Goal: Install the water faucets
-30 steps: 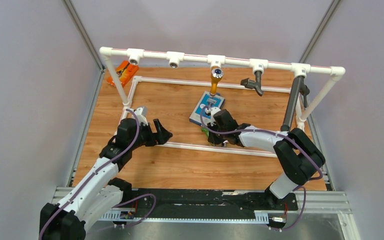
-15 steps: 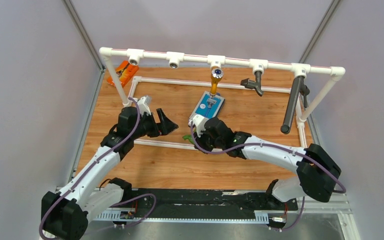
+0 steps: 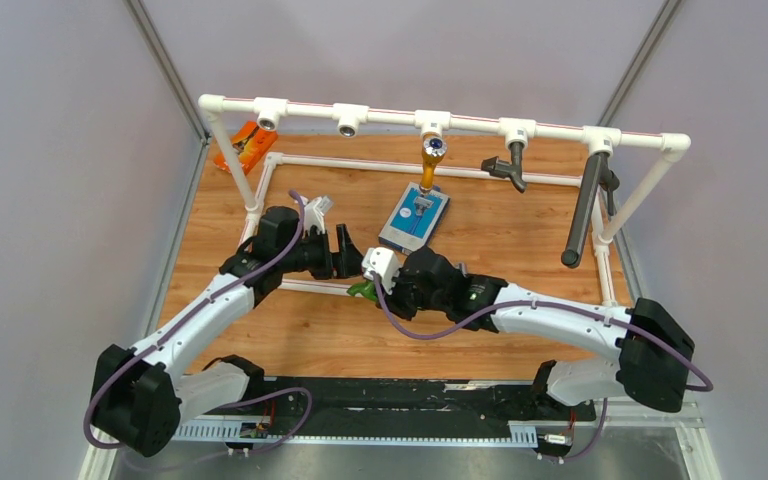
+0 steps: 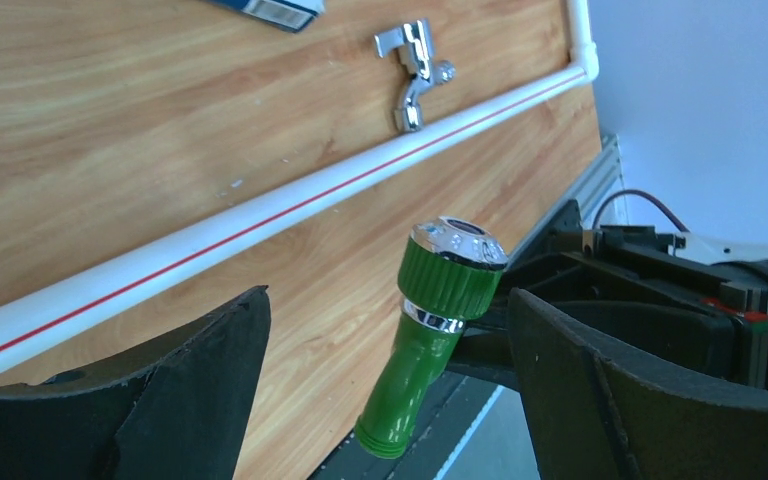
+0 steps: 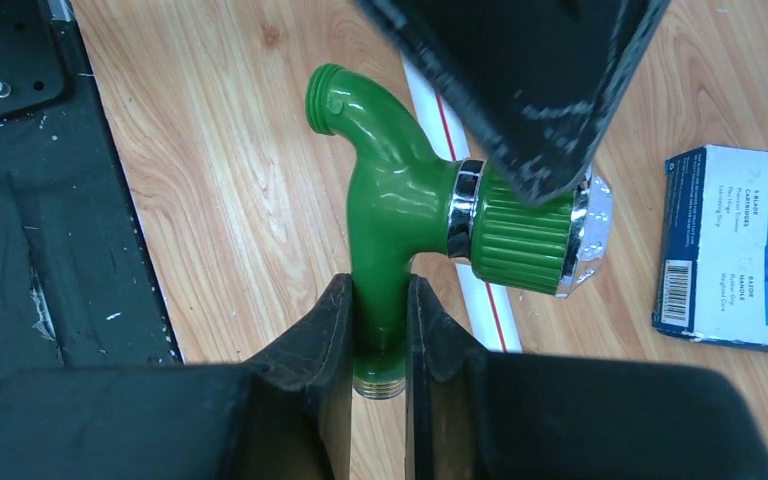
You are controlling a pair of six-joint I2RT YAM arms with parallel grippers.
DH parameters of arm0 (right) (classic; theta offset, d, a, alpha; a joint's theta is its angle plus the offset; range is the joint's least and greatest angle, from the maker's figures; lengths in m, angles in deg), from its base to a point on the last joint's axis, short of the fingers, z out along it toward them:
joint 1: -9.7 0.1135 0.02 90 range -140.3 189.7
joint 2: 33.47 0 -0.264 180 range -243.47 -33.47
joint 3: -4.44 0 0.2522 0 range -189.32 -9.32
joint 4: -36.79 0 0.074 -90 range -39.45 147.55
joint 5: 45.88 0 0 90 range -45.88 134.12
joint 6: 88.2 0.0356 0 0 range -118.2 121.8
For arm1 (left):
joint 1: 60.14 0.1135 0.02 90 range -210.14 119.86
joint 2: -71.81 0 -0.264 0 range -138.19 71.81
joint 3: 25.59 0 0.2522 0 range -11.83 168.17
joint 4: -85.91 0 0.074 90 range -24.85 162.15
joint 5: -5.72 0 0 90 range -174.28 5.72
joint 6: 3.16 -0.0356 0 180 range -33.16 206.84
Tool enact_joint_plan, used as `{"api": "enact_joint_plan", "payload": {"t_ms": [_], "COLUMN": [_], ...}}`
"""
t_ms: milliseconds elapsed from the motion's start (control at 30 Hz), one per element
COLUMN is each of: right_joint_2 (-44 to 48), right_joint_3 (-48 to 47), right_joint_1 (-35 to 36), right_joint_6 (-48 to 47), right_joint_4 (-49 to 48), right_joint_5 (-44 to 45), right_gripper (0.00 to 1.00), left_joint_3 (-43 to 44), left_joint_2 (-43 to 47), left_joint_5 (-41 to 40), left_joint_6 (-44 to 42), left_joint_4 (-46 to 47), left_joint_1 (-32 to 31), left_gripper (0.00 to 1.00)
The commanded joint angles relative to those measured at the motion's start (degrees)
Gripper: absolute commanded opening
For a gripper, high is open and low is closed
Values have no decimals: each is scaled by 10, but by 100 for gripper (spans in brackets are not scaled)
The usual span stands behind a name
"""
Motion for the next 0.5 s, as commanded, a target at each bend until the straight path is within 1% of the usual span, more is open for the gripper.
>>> {"api": "enact_joint_plan", "payload": {"t_ms": [0, 167, 333, 467], "right_joint_2": [23, 33, 43, 44], "right_joint_3": [-24, -23, -21, -16], "right_joint_1": [1, 2, 1, 1], "right_joint_6": [-16, -11, -8, -12], "right_joint_4": [-34, -46, -59, -64], "right_joint_5": [-12, -27, -33, -25], "right_gripper": [0, 0, 0, 0], "left_joint_3": [7, -10, -17, -18], "left_joint_2": [-1, 4, -11, -17], "left_joint_5": [53, 84, 82, 87], "left_joint_6": [-16, -17, -16, -16], "left_joint_4": [23, 41, 43, 46], "left_joint_1": [-13, -16, -29, -36], "left_gripper": [93, 90, 88, 82]}}
